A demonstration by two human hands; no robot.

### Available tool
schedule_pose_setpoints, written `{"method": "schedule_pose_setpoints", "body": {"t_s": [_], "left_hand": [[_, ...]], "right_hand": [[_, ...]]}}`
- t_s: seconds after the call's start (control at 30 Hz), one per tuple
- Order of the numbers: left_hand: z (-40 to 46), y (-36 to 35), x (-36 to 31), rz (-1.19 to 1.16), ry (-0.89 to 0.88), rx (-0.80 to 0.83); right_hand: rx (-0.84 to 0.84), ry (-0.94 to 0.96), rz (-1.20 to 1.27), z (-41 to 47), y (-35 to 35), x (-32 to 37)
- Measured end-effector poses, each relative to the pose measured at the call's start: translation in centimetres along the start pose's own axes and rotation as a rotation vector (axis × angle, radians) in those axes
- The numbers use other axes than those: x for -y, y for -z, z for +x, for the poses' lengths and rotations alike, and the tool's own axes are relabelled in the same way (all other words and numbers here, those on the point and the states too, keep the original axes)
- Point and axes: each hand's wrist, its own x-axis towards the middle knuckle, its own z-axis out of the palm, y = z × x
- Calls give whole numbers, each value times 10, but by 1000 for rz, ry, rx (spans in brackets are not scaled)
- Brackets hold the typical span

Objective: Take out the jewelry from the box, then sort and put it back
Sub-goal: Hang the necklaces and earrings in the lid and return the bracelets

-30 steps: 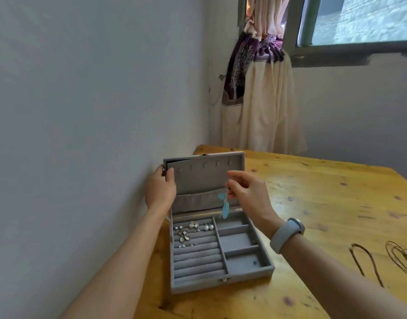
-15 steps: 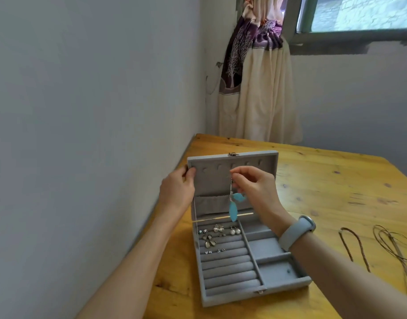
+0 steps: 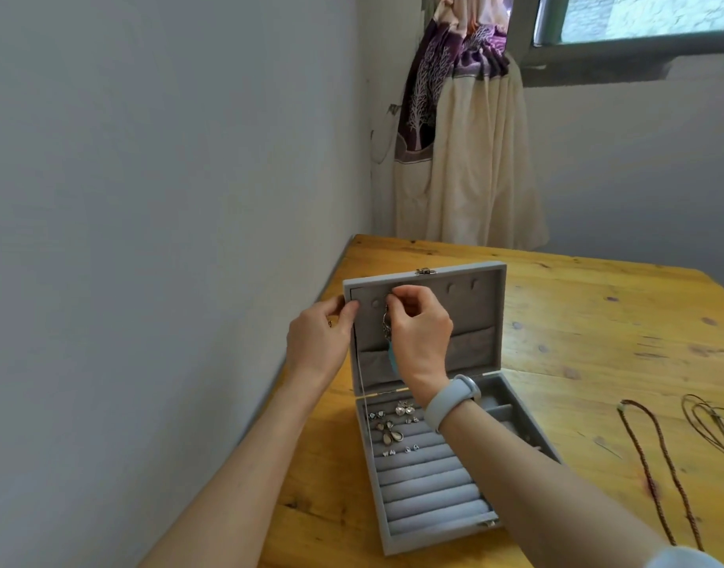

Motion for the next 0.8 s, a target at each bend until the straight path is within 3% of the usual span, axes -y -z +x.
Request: {"method": "schedule_pose_setpoints", "body": {"t_s": [0.23, 0.4, 0.6, 0.8], "left_hand": [[1, 2, 3, -11, -23, 16], [1, 8, 3, -72, 15, 117], [-7, 12, 2, -235, 166, 195], [-9, 9, 7, -124, 47, 166]], "right_hand": [[8, 207, -104, -10, -14, -13], [33, 382, -342, -17, -6, -30], [10, 417, -491, -17, -5, -33], [-27, 459, -584, -12, -6, -30]]}}
